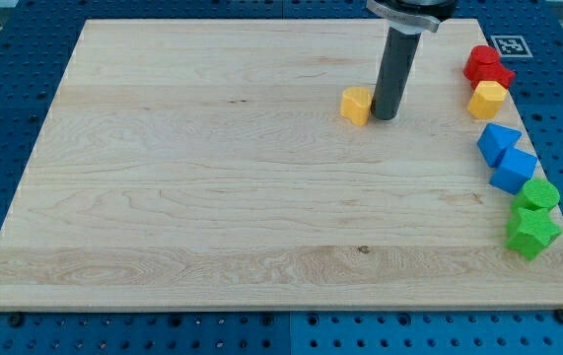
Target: Move your arm towards the yellow hexagon
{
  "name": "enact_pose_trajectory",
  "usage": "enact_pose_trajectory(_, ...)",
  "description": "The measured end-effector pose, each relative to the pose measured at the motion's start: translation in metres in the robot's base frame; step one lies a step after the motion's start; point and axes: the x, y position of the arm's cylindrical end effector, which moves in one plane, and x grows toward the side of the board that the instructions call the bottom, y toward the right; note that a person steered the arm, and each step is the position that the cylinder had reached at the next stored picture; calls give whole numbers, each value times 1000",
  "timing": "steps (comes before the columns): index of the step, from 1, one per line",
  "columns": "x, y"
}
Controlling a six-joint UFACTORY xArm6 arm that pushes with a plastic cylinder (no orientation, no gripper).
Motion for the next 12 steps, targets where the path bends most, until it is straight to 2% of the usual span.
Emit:
enact_pose_trajectory(8,4,40)
enact_pose_trajectory(12,4,89)
